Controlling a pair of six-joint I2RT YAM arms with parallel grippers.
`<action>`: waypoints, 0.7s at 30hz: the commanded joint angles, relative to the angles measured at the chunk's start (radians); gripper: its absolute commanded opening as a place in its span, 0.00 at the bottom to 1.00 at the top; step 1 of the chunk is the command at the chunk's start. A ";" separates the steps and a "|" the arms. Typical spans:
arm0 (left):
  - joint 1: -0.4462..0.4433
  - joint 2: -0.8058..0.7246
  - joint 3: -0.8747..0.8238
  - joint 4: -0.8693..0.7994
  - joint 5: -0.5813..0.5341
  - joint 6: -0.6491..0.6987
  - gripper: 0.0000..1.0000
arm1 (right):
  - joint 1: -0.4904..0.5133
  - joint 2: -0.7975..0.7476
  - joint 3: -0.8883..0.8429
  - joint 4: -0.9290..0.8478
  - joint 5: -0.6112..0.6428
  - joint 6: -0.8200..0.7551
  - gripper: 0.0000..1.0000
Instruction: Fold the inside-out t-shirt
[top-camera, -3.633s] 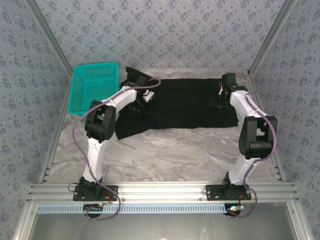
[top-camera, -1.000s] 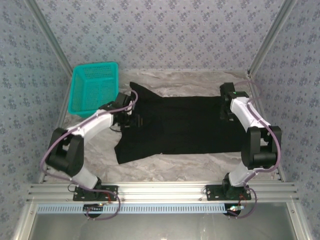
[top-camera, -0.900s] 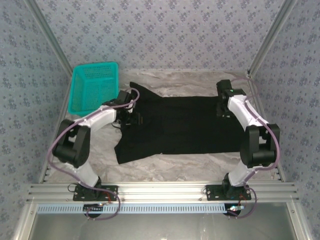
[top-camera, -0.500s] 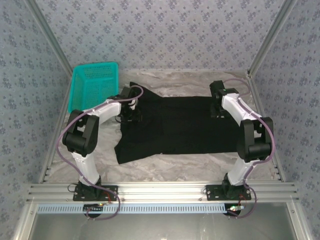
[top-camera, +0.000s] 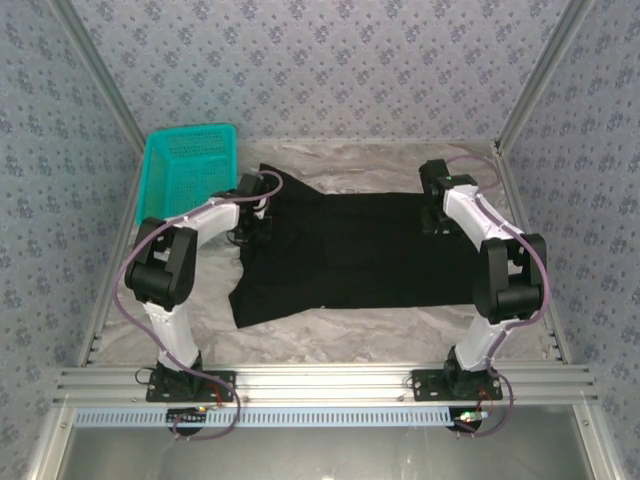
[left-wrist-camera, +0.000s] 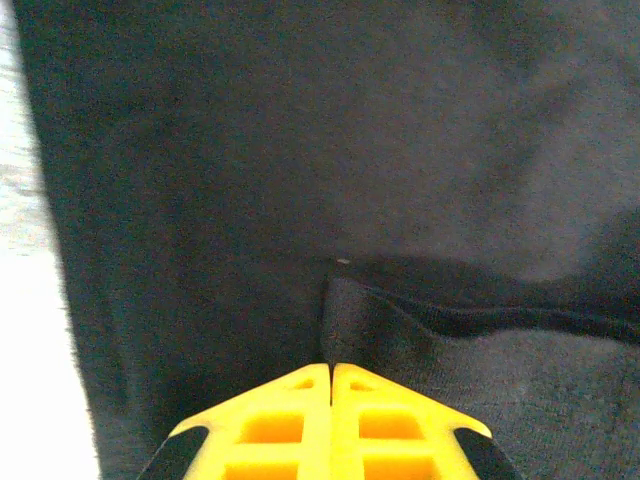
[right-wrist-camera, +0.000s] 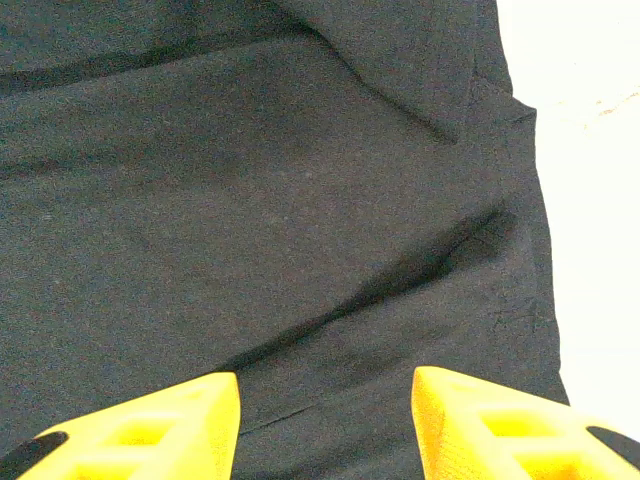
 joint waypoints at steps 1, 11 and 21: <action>0.029 -0.061 0.029 0.002 -0.076 0.015 0.03 | -0.007 0.023 0.040 -0.021 0.019 -0.023 0.51; 0.038 0.013 0.170 0.012 -0.029 0.004 0.39 | -0.031 0.094 0.112 0.034 -0.035 -0.040 0.51; 0.028 0.229 0.433 0.012 0.090 -0.039 0.46 | -0.027 0.135 0.119 0.061 -0.057 -0.058 0.51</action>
